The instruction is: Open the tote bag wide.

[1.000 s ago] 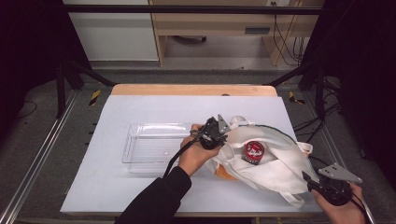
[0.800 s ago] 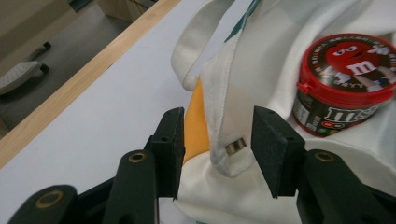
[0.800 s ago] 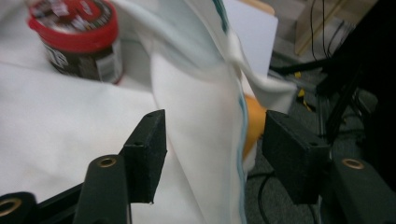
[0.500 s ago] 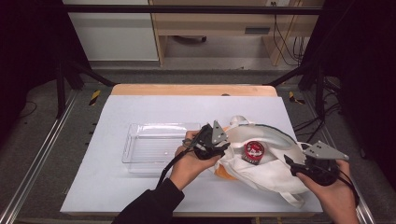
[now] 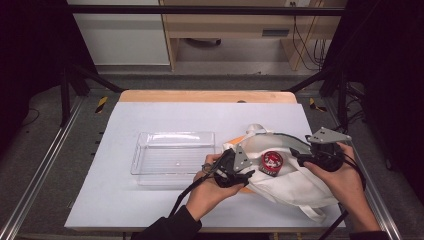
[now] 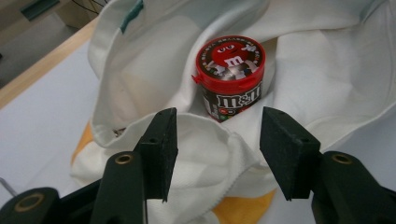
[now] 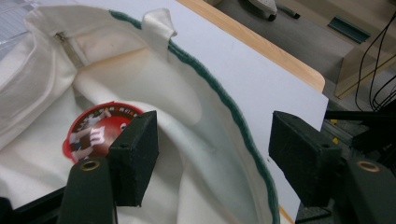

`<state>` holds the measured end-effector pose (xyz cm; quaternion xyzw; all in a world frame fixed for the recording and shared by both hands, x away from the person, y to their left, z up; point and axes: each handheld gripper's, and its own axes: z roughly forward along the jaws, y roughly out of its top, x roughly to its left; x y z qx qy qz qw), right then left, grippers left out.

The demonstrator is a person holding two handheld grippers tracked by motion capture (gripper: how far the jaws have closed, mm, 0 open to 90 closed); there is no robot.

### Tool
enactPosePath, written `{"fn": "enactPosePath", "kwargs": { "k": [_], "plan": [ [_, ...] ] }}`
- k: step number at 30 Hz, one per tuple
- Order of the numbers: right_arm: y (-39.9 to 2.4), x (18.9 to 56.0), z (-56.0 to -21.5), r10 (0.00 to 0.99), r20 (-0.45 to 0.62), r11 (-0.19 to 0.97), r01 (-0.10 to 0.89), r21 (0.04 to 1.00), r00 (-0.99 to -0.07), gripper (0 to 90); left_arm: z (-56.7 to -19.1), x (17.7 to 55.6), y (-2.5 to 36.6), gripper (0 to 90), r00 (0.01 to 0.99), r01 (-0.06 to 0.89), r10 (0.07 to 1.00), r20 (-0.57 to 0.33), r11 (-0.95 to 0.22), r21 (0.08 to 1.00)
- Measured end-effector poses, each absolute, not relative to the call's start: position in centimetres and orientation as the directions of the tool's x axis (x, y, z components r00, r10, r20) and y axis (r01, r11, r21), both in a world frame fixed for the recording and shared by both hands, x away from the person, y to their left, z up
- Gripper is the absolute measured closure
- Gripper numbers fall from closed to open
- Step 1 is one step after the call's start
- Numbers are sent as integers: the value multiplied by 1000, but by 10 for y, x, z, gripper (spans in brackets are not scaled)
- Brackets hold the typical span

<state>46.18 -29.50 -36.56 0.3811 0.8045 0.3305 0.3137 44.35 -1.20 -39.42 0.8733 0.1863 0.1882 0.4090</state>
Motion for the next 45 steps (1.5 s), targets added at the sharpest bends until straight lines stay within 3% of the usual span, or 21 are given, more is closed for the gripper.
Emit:
{"fn": "enactPosePath", "kwargs": {
  "k": [16,26,33,45],
  "plan": [
    [-295,482,-369,813,-234,485,399,778,-532,318,-421,449,-25,462,868,223,480,131,-611,759],
    [-296,501,-372,803,-238,506,413,757,-547,346,-426,443,-22,594,887,213,443,127,-639,739],
    [-299,516,-379,800,-200,506,457,731,-566,448,-428,442,-20,691,894,209,431,121,-640,739],
    [-295,516,-387,765,-220,570,478,669,-605,718,-428,442,-19,727,896,199,425,131,-646,737]
  ]
}}
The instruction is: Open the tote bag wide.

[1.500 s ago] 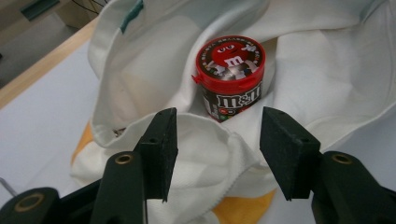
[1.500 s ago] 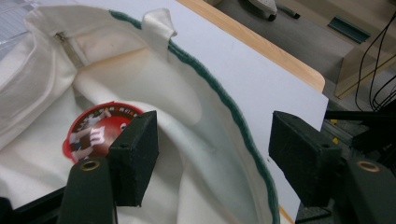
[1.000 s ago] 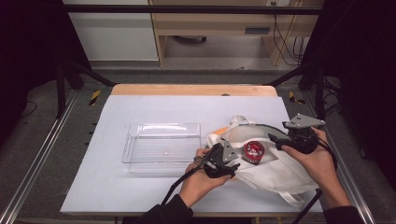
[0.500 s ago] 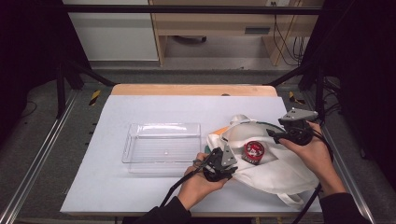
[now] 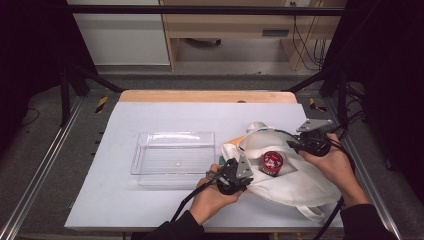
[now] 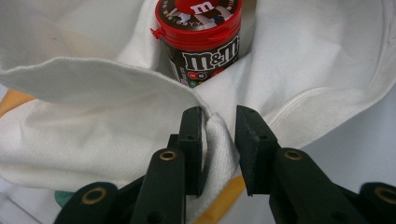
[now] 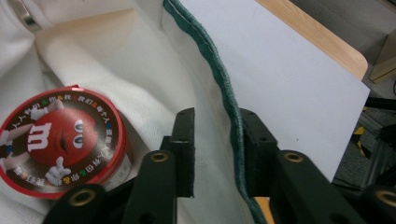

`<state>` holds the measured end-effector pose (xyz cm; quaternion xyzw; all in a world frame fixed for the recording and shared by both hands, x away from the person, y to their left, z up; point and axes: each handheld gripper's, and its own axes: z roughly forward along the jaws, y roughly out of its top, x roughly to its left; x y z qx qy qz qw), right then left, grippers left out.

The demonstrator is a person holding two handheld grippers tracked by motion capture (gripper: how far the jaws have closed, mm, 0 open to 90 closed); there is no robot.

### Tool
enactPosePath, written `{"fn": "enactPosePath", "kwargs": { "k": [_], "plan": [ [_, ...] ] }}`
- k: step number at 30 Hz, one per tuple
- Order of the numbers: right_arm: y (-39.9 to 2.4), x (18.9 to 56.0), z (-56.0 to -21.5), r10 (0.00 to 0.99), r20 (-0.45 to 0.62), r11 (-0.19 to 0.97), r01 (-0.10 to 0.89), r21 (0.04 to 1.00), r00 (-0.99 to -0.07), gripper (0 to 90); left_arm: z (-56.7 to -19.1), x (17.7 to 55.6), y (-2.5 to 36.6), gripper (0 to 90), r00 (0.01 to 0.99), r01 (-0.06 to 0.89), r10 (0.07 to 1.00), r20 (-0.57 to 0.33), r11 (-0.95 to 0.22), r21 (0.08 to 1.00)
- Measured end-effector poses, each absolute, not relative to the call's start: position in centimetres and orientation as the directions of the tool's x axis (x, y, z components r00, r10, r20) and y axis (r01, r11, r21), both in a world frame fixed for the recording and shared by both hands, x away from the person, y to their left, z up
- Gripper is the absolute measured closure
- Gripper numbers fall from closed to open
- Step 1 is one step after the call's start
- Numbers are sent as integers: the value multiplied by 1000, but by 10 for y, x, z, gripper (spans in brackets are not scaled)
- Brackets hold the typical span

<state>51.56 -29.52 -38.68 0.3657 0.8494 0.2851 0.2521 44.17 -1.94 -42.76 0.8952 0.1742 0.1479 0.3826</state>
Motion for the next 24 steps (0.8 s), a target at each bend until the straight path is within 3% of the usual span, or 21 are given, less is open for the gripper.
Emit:
{"fn": "enactPosePath", "kwargs": {
  "k": [7,18,24],
  "plan": [
    [-295,518,-392,766,-242,593,509,624,-596,864,-427,441,-19,768,894,194,427,137,-643,741],
    [-293,537,-403,783,-338,609,535,586,-522,875,-429,438,-15,809,898,185,419,137,-640,745],
    [-294,544,-398,802,-366,589,524,615,-473,877,-427,435,-13,825,901,178,411,139,-643,745]
  ]
}}
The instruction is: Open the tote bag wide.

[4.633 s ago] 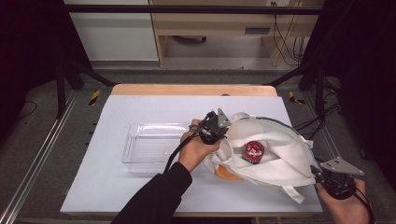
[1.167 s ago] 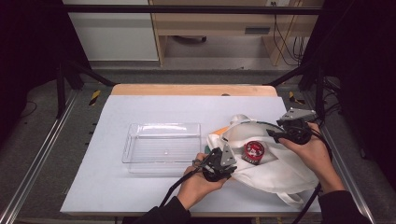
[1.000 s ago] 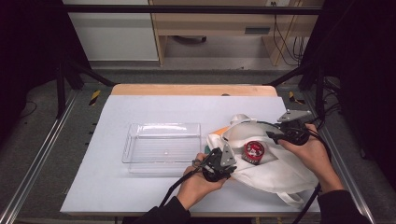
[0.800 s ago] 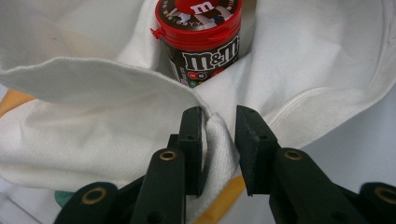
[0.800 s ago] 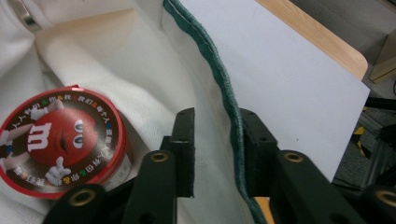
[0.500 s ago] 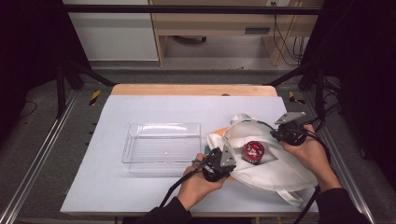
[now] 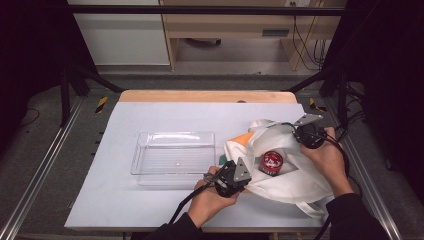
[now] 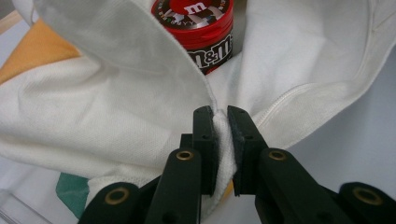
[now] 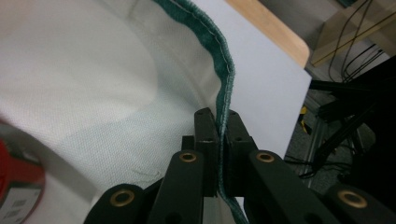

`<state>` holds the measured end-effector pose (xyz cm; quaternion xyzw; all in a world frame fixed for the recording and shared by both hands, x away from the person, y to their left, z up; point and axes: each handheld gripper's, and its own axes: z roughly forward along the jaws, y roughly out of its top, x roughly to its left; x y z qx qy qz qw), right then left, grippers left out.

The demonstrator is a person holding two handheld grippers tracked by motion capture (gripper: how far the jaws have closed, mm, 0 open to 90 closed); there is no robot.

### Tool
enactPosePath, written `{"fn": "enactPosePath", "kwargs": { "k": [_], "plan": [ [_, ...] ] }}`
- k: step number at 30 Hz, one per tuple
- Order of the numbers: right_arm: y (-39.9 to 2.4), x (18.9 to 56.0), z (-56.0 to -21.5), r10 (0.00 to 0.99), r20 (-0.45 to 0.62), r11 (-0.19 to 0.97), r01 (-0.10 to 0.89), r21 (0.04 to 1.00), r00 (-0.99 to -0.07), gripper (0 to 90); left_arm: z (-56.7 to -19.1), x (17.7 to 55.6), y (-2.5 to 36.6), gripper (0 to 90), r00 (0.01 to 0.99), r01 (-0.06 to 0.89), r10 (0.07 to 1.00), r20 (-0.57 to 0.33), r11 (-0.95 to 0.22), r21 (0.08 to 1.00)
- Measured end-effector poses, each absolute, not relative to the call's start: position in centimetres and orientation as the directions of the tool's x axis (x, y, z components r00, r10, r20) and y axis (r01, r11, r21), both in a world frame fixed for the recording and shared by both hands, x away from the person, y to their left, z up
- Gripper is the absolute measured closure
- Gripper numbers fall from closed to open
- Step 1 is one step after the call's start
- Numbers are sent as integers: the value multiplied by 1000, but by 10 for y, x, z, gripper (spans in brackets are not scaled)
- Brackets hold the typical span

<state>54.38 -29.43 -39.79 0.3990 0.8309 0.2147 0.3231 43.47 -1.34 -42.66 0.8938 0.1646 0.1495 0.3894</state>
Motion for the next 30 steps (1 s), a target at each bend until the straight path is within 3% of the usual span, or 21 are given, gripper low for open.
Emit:
{"fn": "enactPosePath", "kwargs": {
  "k": [8,17,30],
  "plan": [
    [-305,553,-385,836,-361,542,520,661,-412,877,-428,432,-12,831,903,170,402,152,-659,732],
    [-312,565,-412,864,-290,493,582,647,-411,877,-434,430,-8,833,903,169,398,161,-674,719],
    [-313,571,-430,857,-295,509,607,610,-422,871,-441,430,-5,830,899,179,411,152,-662,727]
  ]
}}
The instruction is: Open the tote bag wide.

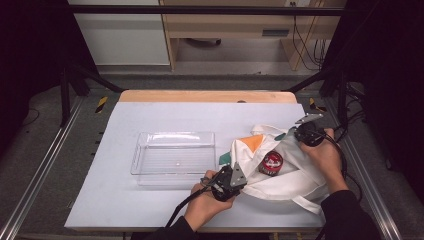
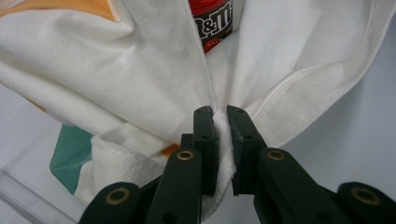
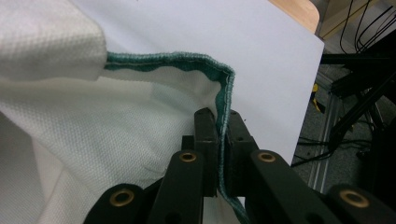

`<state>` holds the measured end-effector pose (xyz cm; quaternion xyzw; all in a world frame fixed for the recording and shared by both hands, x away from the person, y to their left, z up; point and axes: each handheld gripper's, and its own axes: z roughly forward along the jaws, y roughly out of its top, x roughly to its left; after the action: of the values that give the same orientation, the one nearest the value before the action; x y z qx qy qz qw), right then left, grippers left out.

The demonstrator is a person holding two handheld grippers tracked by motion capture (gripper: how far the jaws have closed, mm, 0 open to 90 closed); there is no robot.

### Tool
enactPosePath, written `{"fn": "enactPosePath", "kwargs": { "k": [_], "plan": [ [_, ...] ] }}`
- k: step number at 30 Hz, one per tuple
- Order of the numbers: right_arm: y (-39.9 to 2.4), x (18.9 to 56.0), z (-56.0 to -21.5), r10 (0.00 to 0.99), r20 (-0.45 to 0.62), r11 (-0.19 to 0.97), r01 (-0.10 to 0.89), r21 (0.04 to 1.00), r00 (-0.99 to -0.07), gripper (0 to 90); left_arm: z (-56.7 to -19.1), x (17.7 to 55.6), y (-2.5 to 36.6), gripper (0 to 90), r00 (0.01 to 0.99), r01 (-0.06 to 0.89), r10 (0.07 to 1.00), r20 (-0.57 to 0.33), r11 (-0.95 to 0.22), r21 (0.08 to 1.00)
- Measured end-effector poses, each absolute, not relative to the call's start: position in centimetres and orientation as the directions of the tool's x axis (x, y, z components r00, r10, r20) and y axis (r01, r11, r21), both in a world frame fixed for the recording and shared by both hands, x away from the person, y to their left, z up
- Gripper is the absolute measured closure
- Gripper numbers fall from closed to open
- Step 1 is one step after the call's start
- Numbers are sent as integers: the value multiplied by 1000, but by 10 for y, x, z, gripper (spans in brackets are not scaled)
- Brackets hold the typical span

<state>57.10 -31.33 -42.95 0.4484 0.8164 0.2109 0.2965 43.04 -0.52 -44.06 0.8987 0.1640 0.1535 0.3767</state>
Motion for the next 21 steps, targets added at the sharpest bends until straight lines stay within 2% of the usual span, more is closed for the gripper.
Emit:
{"fn": "enactPosePath", "kwargs": {
  "k": [5,9,14,21],
  "plan": [
    [-313,568,-425,856,-298,509,597,620,-422,834,-439,430,-6,814,898,177,412,154,-659,731],
    [-312,563,-418,858,-312,507,575,642,-409,677,-438,431,-7,787,897,175,412,160,-662,729],
    [-311,550,-403,866,-297,485,535,692,-402,508,-433,432,-9,687,886,175,431,171,-652,738],
    [-309,517,-381,870,-259,456,485,747,-419,355,-417,433,-11,527,876,167,446,183,-638,752]
  ]
}}
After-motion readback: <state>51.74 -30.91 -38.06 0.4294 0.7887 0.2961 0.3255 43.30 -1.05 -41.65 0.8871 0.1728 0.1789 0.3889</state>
